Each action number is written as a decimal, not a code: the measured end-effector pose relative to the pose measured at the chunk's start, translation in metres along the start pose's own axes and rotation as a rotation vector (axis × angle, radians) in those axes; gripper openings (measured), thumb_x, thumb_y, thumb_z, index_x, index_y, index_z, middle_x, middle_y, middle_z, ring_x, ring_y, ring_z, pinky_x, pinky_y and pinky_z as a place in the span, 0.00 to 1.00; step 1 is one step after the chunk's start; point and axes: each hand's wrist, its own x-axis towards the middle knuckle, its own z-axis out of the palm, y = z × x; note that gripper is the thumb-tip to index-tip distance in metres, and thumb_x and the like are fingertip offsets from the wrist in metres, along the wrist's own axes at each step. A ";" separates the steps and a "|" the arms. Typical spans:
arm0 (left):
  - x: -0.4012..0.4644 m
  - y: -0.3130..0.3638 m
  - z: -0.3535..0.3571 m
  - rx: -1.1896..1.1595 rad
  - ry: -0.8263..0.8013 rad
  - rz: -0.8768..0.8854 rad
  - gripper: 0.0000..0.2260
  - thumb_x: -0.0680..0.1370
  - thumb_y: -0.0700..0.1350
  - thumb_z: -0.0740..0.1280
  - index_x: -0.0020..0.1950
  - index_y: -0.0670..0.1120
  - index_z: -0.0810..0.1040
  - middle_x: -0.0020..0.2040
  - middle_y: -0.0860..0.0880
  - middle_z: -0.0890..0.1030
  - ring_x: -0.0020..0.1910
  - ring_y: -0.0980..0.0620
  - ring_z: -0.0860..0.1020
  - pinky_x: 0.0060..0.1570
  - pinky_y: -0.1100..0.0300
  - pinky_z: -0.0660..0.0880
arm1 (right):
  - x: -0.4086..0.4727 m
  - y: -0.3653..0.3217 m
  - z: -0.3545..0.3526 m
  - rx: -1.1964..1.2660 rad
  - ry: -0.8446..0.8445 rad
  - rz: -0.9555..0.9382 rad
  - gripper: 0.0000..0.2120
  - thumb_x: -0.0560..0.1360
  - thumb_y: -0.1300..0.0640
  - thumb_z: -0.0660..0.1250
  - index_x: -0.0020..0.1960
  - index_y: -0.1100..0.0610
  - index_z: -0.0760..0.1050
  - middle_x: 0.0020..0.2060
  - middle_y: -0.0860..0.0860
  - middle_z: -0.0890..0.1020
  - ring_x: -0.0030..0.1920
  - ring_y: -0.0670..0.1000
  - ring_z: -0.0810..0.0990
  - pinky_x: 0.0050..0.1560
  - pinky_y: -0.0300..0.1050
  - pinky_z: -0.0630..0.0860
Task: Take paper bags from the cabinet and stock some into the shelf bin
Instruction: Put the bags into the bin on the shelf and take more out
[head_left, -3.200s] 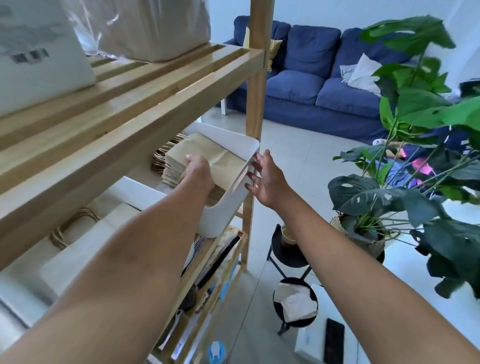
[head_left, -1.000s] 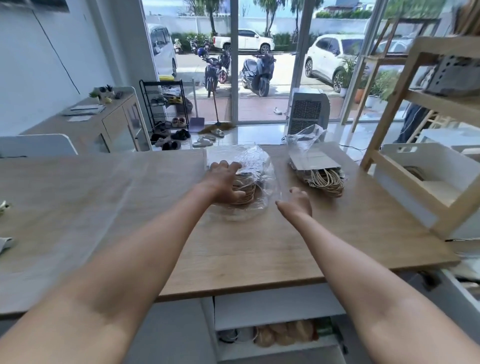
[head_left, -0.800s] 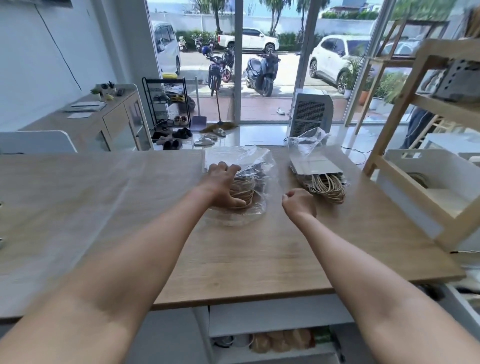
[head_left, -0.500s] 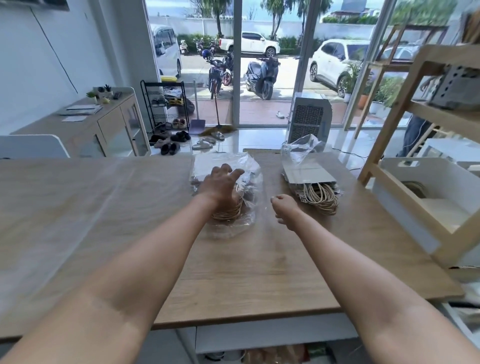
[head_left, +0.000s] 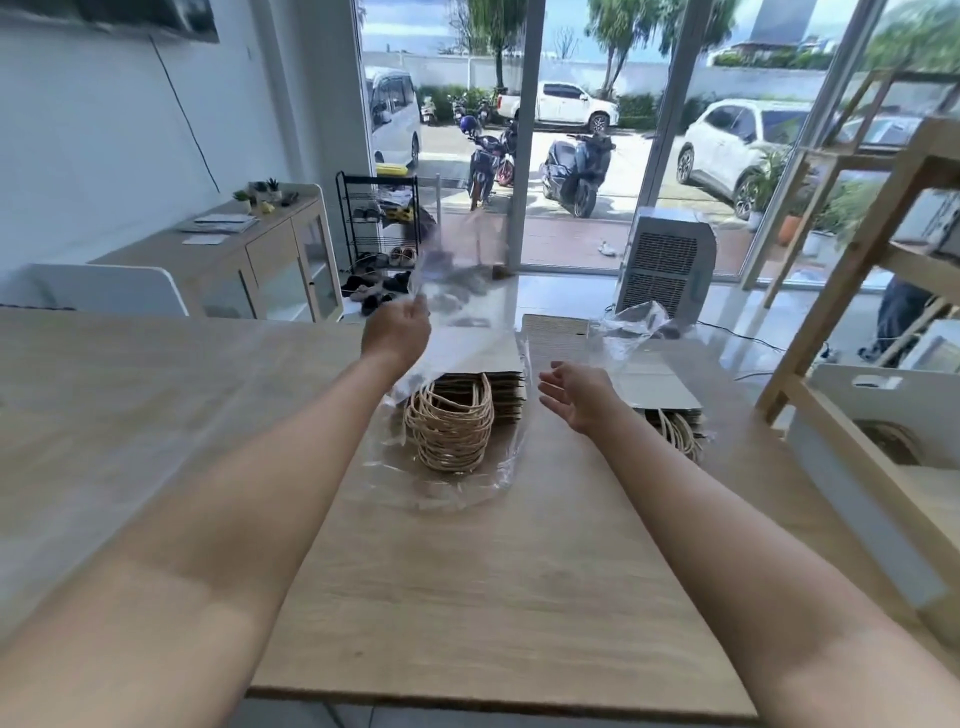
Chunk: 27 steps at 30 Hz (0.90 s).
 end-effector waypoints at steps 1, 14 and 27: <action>0.005 -0.003 -0.001 0.014 0.033 -0.036 0.20 0.84 0.51 0.53 0.53 0.39 0.80 0.48 0.45 0.79 0.46 0.47 0.74 0.45 0.59 0.66 | 0.002 0.001 0.001 -0.017 -0.012 0.016 0.14 0.82 0.68 0.48 0.52 0.65 0.72 0.37 0.52 0.73 0.51 0.52 0.73 0.70 0.49 0.65; 0.077 -0.060 0.012 0.905 -0.083 0.284 0.29 0.71 0.41 0.66 0.73 0.47 0.67 0.73 0.43 0.65 0.71 0.43 0.63 0.73 0.49 0.57 | 0.061 0.014 0.038 -0.150 0.217 0.177 0.13 0.81 0.56 0.55 0.39 0.57 0.63 0.36 0.54 0.68 0.38 0.52 0.70 0.52 0.43 0.73; 0.099 -0.044 0.039 0.873 -0.738 0.120 0.43 0.73 0.71 0.58 0.73 0.38 0.67 0.73 0.41 0.69 0.70 0.42 0.69 0.67 0.53 0.67 | 0.083 0.012 0.051 -0.344 0.183 0.272 0.19 0.78 0.41 0.57 0.41 0.56 0.66 0.36 0.51 0.71 0.35 0.50 0.72 0.51 0.46 0.73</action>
